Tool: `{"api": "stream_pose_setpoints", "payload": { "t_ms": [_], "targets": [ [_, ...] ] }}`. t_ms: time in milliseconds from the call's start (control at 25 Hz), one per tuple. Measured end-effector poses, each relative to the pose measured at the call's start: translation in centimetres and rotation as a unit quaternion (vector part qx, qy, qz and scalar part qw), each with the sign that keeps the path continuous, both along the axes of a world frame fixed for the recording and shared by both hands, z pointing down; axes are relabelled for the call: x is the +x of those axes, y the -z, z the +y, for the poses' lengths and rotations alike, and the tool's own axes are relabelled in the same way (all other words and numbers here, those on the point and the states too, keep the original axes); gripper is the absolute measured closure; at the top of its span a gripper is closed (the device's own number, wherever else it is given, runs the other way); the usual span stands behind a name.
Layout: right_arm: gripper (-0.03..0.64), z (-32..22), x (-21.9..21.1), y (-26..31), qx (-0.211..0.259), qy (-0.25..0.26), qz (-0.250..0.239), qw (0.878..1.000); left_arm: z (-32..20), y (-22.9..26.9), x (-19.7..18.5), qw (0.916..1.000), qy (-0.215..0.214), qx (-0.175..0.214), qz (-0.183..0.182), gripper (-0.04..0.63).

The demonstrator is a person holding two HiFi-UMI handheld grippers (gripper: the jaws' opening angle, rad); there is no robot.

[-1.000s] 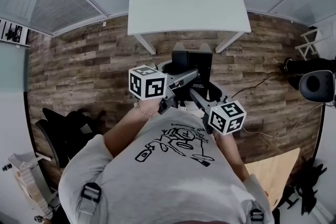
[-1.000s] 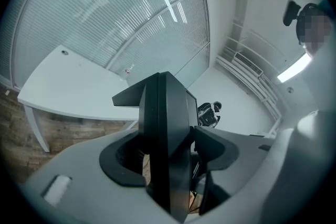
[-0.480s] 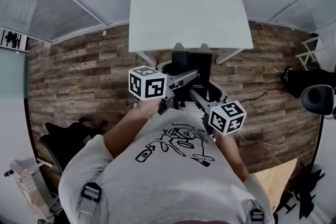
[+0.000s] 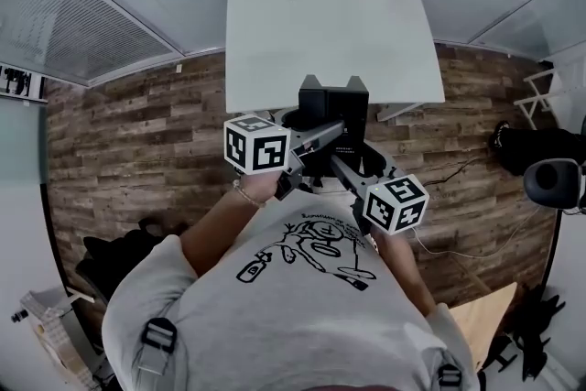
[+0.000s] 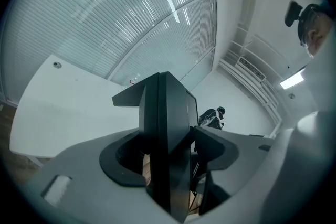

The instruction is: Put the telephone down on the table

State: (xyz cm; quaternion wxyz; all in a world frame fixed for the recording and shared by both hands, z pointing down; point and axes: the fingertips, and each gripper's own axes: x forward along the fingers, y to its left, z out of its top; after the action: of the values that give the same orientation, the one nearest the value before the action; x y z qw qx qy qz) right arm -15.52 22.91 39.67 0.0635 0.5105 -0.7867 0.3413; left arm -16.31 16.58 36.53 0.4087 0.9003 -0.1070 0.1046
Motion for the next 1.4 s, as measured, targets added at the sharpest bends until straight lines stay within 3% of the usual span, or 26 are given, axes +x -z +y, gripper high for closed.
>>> {"api": "stream_pose_setpoints", "payload": {
  "t_ms": [360, 760, 1400],
  "targets": [
    [0.348, -3.6, -1.4, -1.0, -0.006, -0.004, 0.002, 1.0, -3.7, -1.2, -1.3, 0.9999, -0.007, -0.01, 0.002, 0.31],
    [0.348, -4.0, -0.8, -1.9, -0.012, -0.007, -0.006, 1.0, -4.1, -2.1, -0.7, 0.9999, -0.008, -0.012, -0.006, 0.31],
    [0.348, -10.4, 9.6, -2.4, -0.024, 0.027, -0.009, 0.999, -10.5, -2.6, 9.2, 0.9993, 0.028, -0.024, -0.009, 0.31]
  ]
}}
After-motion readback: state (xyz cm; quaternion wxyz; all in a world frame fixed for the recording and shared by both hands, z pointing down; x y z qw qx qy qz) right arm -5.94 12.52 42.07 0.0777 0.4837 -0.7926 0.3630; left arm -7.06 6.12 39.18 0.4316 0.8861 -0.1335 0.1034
